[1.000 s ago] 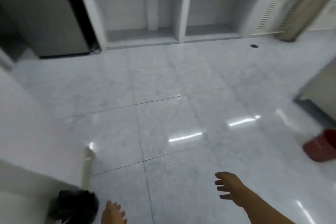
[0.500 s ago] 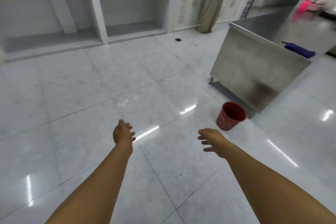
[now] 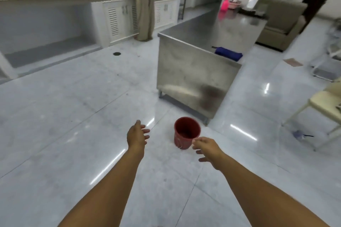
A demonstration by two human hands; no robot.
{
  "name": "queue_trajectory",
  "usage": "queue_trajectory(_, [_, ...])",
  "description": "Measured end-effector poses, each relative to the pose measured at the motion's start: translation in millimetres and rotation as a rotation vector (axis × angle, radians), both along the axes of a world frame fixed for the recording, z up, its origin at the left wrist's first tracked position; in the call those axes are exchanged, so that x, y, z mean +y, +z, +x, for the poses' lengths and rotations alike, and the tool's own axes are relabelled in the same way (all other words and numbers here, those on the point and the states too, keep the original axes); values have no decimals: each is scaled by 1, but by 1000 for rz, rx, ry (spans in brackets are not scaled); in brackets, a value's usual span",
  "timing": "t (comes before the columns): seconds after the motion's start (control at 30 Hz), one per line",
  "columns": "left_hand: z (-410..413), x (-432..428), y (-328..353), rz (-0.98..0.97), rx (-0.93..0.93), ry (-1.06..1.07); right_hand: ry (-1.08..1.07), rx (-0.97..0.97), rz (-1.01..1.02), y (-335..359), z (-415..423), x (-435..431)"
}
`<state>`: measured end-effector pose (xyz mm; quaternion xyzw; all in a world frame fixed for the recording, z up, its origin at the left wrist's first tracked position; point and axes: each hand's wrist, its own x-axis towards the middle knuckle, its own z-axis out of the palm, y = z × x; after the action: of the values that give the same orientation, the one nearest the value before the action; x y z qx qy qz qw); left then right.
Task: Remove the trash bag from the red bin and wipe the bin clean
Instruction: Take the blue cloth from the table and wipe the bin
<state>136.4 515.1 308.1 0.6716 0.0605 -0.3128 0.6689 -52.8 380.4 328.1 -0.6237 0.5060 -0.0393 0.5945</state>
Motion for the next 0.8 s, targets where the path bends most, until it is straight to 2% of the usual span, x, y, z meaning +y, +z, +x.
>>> queue_trajectory(0.2, [12,-182,35,-5,-167,-246,-151,-36,-48,19,3,-131])
queue_trajectory(0.4, [1,-349,51,-44,-315,-395,-173,-114,-112,30,4,-276])
queue_trajectory(0.6, [0,-507,60,111,-666,-505,-135,-123,-257,44,5,-448])
queue_trajectory(0.8, [19,-627,71,313,-888,-603,-50,-28,-438,64,30,-596])
